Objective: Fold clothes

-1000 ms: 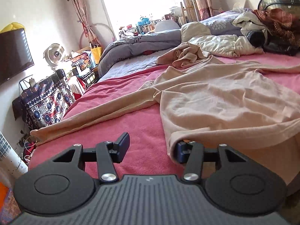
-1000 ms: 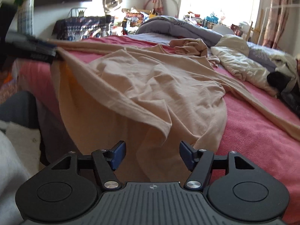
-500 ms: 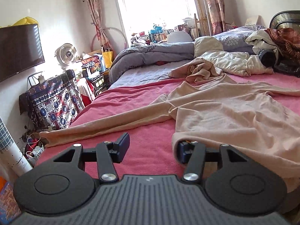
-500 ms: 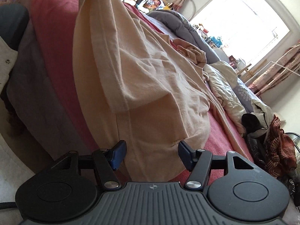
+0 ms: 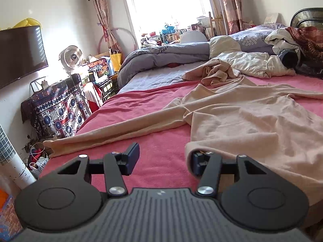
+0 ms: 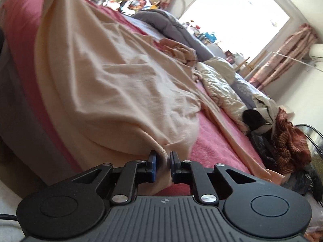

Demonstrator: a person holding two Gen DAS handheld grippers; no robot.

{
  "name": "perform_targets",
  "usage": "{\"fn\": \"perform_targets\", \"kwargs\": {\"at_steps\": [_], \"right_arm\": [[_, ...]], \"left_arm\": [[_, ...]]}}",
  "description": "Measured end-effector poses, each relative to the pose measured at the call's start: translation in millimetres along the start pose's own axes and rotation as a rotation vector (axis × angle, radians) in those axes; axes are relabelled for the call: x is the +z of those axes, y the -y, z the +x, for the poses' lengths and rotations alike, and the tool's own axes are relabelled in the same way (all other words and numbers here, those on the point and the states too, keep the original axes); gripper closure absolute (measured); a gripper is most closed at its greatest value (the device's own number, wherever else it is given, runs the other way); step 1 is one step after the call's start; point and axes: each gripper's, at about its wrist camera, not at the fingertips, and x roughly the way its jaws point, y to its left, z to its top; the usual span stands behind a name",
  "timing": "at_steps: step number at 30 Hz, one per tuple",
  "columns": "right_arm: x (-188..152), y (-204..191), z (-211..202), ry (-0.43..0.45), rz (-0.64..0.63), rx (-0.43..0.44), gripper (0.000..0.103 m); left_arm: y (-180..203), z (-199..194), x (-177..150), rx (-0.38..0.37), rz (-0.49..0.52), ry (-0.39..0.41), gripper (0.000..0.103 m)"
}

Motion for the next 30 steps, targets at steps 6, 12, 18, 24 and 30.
{"fn": "perform_targets", "kwargs": {"at_steps": [6,12,18,24,30], "right_arm": [[-9,0,6,-0.020,-0.050,0.029,0.083],[-7,-16,10,0.003,-0.133,0.049,0.099],[1,47,-12,0.032,0.020,-0.075,0.097],[-6,56,-22,-0.042,0.081,0.036,0.096],[-12,14,6,-0.059,-0.002,0.024,0.065]], "left_arm": [[5,4,-10,0.001,0.030,-0.037,0.045],[10,2,-14,0.018,0.060,-0.023,0.045],[9,-17,-12,-0.001,0.111,0.036,0.049],[26,-19,-37,-0.056,0.213,-0.068,0.057],[28,-11,-44,-0.053,0.200,-0.114,0.055]]}}
